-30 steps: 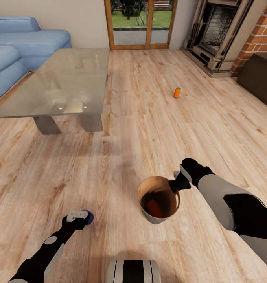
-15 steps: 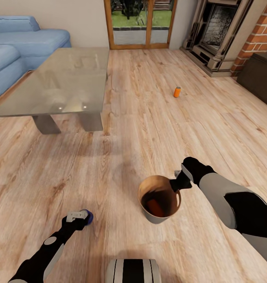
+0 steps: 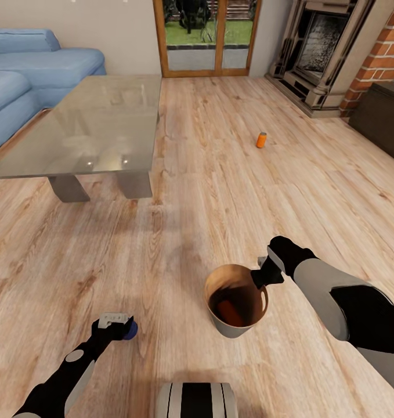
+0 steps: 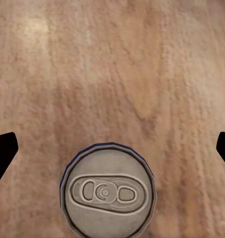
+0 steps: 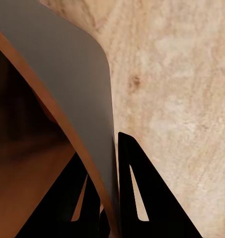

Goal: Put the three can of soda from the living room inside the tash can in the kitchen.

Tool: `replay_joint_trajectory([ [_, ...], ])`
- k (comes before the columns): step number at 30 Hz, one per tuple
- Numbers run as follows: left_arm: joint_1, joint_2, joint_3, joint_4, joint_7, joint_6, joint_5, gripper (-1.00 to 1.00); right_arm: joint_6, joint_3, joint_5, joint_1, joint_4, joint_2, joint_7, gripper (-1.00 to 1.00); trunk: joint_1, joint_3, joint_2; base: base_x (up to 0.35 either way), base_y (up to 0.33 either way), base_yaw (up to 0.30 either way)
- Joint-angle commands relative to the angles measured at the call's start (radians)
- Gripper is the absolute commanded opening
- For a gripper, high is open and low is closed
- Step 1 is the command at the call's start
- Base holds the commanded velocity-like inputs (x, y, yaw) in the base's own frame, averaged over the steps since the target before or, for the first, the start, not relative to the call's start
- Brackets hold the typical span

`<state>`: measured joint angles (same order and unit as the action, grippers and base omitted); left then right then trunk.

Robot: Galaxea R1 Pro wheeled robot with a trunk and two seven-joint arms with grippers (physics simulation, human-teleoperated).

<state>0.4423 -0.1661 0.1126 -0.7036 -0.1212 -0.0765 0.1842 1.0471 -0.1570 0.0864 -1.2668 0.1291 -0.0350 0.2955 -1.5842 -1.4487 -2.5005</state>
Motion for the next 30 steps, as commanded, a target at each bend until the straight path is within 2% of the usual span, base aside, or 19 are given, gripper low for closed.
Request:
replay_joint_trajectory([
  [1,0.001,0.000,0.001,0.001,0.000,0.000,0.000,1.00,0.000,0.046,0.023,0.001,0.039,0.008,-0.007,-1.00,-0.016,-0.001,0.000,0.003,0.000,0.000],
  [25,0.001,0.000,0.001,0.001,0.000,-0.001,0.000,1.00,0.000,0.045,0.021,-0.022,0.038,0.012,-0.007,-1.00,-0.016,-0.001,0.000,0.000,0.000,0.000],
  [30,0.001,0.000,0.001,0.001,-0.001,0.000,-0.003,1.00,0.000,0.045,0.021,-0.022,0.038,0.011,-0.007,-1.00,-0.001,0.016,0.028,0.000,0.000,0.000],
])
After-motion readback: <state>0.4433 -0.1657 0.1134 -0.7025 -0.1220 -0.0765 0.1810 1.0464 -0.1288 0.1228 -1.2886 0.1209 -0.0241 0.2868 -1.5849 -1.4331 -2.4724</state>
